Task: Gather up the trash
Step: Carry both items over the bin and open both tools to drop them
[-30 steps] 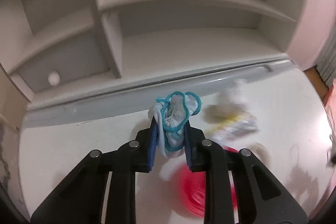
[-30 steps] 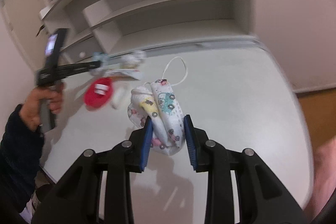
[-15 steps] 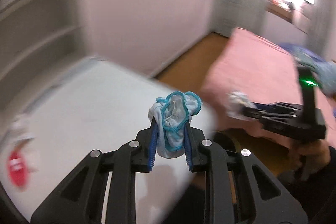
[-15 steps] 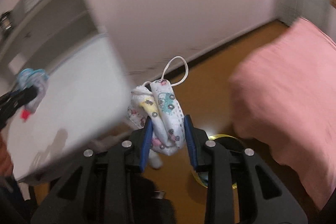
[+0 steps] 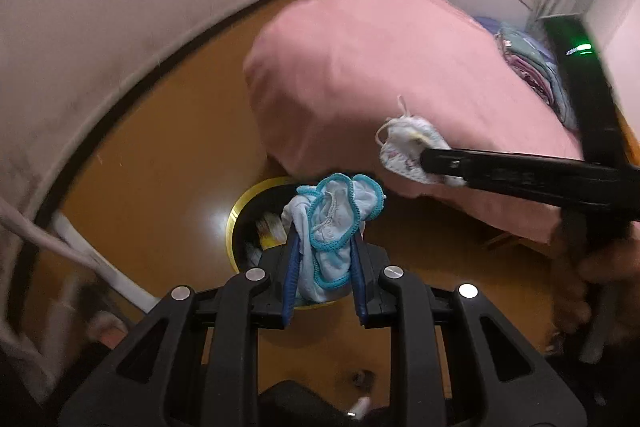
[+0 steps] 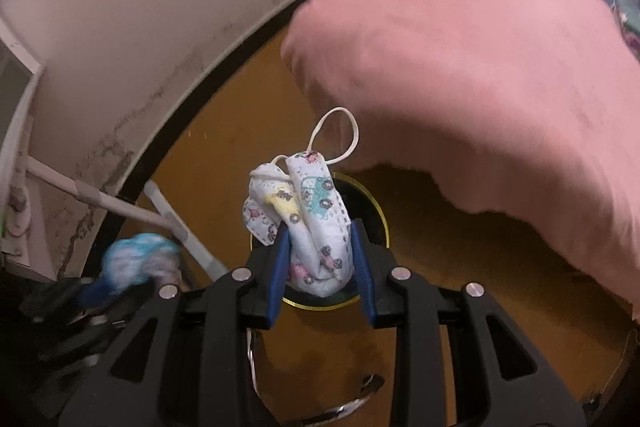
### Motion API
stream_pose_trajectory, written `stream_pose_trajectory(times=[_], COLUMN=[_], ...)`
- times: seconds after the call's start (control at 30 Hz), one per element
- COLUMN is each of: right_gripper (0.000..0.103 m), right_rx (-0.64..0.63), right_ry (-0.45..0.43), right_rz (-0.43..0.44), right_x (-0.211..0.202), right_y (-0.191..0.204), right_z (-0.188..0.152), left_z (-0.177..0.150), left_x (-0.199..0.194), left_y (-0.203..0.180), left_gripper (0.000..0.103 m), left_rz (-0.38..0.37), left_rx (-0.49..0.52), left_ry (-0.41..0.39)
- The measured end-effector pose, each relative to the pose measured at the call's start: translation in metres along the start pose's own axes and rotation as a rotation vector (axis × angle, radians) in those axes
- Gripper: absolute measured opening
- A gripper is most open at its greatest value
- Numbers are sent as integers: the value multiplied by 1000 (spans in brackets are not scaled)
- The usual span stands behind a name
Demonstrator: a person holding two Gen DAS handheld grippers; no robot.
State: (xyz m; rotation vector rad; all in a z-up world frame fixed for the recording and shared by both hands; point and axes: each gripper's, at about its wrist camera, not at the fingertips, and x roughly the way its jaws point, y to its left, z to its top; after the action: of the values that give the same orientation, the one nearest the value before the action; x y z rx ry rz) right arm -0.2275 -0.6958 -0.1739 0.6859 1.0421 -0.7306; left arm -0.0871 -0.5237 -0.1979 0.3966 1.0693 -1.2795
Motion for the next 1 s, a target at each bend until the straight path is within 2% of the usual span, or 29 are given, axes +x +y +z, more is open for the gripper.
stream_pose_trajectory(times=[0.1, 0.2, 0.27, 0.4, 0.53, 0.57, 0.63, 0.73, 0.87, 1.0], right_gripper=[30, 30, 30, 31, 31, 31, 31, 32, 34, 44], right_rx=[-10, -20, -31, -30, -19, -18, -17, -10, -5, -10], right_ry=[62, 91, 102, 128, 130, 131, 132, 127, 124, 112], right_rz=[-5, 7, 7, 10, 4, 2, 2, 0, 6, 5], right_x=[21, 30, 31, 38, 41, 41, 43, 42, 43, 41], right_y=[1, 8, 13, 15, 13, 14, 14, 13, 12, 13], right_z=[0, 2, -1, -2, 0, -1, -1, -2, -2, -1], left_z=[-4, -19, -17, -18, -23, -24, -25, -25, -26, -26], left_x=[42, 55, 68, 62, 65, 63, 62, 59, 59, 58], left_y=[10, 23, 20, 21, 19, 19, 19, 19, 18, 16], left_gripper=[22, 22, 22, 26, 30, 31, 46, 58, 61, 64], left_rz=[22, 35, 34, 27, 2, -2, 3, 1, 0, 4], left_rx=[-21, -45, -60, -79, -92, -95, -97, -99, -95, -92], left_ry=[26, 53, 73, 39, 47, 50, 49, 32, 32, 33])
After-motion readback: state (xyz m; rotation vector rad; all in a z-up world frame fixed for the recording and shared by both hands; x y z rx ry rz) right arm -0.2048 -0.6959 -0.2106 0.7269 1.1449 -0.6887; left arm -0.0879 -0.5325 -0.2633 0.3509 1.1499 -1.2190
